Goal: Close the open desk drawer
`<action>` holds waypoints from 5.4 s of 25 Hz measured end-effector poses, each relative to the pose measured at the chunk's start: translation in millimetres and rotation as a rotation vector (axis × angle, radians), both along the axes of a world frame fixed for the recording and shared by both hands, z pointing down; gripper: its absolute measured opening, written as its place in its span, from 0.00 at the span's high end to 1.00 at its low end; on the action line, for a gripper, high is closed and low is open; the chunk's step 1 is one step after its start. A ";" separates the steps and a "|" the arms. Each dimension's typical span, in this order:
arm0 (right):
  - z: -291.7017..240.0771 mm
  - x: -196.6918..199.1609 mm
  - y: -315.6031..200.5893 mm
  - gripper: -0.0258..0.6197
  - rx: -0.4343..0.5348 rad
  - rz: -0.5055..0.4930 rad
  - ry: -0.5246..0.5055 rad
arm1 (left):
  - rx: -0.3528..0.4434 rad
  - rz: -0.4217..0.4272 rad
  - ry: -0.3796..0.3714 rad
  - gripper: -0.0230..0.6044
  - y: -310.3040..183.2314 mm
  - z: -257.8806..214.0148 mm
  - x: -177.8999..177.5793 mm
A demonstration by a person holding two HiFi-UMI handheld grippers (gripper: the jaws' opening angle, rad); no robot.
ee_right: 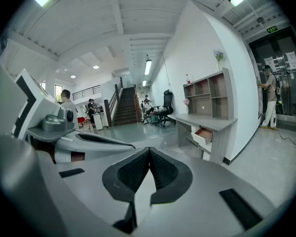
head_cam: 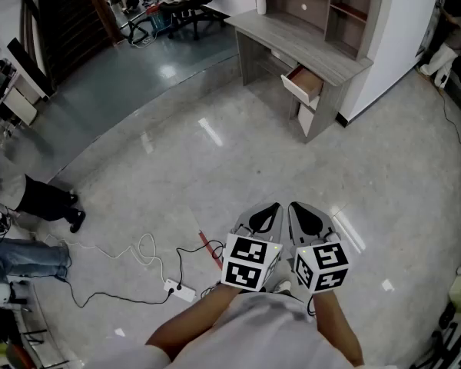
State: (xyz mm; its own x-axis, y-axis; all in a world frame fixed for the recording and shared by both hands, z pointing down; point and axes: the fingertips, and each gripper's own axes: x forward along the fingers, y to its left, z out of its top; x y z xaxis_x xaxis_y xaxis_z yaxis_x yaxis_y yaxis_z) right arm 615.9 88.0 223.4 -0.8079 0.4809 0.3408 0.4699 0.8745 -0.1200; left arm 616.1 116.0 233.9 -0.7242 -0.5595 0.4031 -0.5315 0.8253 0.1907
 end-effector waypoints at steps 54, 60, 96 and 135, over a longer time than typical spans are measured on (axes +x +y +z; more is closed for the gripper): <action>26.0 -333.1 -26.2 0.96 -0.002 -0.092 0.053 | -0.044 -0.100 0.048 0.96 -17.3 26.9 -331.7; 29.0 -353.2 -25.3 0.96 -0.007 -0.099 0.053 | -0.036 -0.127 0.051 0.96 -9.6 28.6 -352.4; 22.8 -608.1 114.6 0.96 0.043 0.287 0.081 | 0.019 0.315 0.060 0.96 107.7 21.5 -615.8; 129.9 -648.9 -124.8 0.96 -0.301 0.685 0.173 | -0.183 0.679 0.105 0.96 -131.0 103.6 -690.5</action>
